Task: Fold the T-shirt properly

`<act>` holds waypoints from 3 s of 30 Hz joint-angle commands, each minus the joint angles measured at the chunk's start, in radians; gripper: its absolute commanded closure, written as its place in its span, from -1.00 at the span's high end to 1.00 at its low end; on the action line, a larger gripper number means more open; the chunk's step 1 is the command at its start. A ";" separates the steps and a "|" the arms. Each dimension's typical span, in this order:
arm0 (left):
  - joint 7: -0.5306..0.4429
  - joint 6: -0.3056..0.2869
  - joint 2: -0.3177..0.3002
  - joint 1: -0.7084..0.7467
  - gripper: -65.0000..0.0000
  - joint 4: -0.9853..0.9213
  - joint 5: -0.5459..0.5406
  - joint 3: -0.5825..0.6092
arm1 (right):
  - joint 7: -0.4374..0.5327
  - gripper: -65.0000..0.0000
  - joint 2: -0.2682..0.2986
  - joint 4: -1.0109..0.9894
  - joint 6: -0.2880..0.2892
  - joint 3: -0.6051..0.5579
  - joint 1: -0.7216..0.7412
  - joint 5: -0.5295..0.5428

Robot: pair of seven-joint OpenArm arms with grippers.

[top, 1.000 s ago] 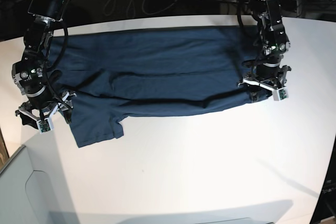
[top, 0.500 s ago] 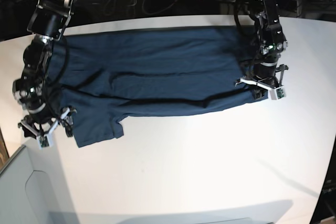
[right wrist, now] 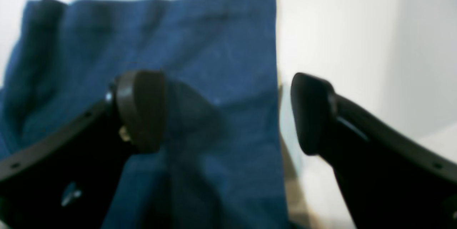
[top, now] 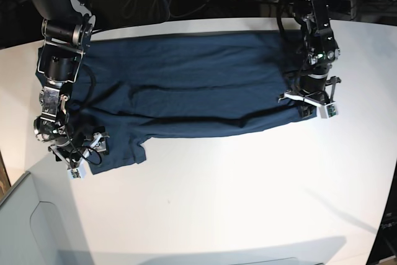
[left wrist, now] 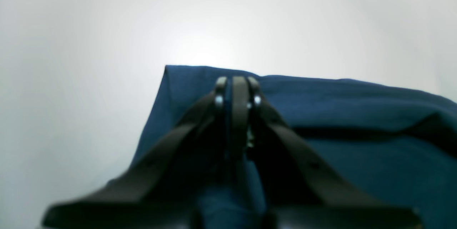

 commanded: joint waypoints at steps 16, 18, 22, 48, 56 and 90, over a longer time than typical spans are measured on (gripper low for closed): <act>-0.022 -0.001 -0.008 -0.020 -1.00 0.019 -0.004 0.000 | 0.011 -0.95 0.001 0.022 0.014 -0.002 0.016 0.014; -0.022 -0.001 -0.012 -0.037 -1.00 0.022 -0.004 0.000 | 0.010 -1.00 0.004 0.062 0.018 -0.002 0.017 0.016; -0.022 -0.004 -0.018 -0.086 -1.00 0.019 0.000 0.000 | -0.010 -1.00 0.002 0.236 0.020 0.000 0.007 0.017; -0.029 -0.007 -0.076 -0.256 -1.00 -0.062 -0.004 0.021 | -0.053 -1.00 -0.051 0.656 0.220 0.001 -0.108 0.066; -0.031 -0.009 -0.099 -0.221 -1.00 -0.051 -0.006 0.020 | -0.050 -1.00 -0.011 0.714 0.220 0.006 -0.230 0.071; -0.032 -0.010 -0.105 0.110 -1.00 0.216 -0.006 -0.036 | -0.050 -1.00 0.001 1.159 0.220 0.113 -0.725 0.073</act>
